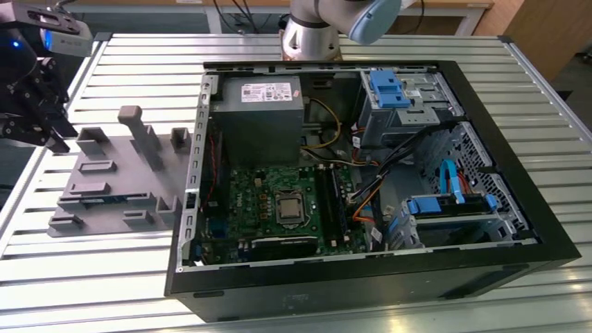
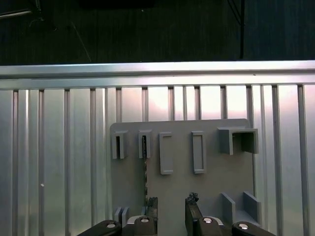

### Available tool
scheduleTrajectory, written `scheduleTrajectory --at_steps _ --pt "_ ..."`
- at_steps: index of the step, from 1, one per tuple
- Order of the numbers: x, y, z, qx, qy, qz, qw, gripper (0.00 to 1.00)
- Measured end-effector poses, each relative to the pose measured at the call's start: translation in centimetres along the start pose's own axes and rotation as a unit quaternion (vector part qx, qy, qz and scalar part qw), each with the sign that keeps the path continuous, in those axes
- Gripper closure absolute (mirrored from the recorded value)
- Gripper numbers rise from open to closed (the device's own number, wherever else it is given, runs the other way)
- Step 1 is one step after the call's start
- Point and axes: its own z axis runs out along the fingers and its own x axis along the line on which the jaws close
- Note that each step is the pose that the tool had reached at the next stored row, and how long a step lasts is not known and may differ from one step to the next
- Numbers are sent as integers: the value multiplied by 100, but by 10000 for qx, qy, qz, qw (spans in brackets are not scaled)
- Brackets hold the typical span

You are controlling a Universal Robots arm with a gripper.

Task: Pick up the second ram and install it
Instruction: 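Pick up the second ram and move it above second insertion slot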

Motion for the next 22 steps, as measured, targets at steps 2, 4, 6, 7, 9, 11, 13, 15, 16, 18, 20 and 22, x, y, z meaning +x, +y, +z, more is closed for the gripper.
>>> scheduleTrajectory --at_steps 2,4,6,7,9,11,13,15,16,18,20,22 --pt "0 0 5 0 0 0 10000 64" --pt "0 0 7 0 0 1 10000 64" --pt "0 0 8 0 0 1 10000 64" --pt "0 0 10 1 -1 1 10000 64" --pt "0 0 15 1 -1 1 10000 64" --pt "0 0 23 1 -1 1 10000 64" --pt "0 0 30 0 0 1 10000 64" --pt "0 0 37 0 0 1 10000 64" --pt "0 0 40 0 0 1 10000 64" --pt "1 0 49 1 -1 1 10000 64" --pt "1 -1 56 0 0 1 10000 64" --pt "1 0 65 1 -1 1 10000 64"
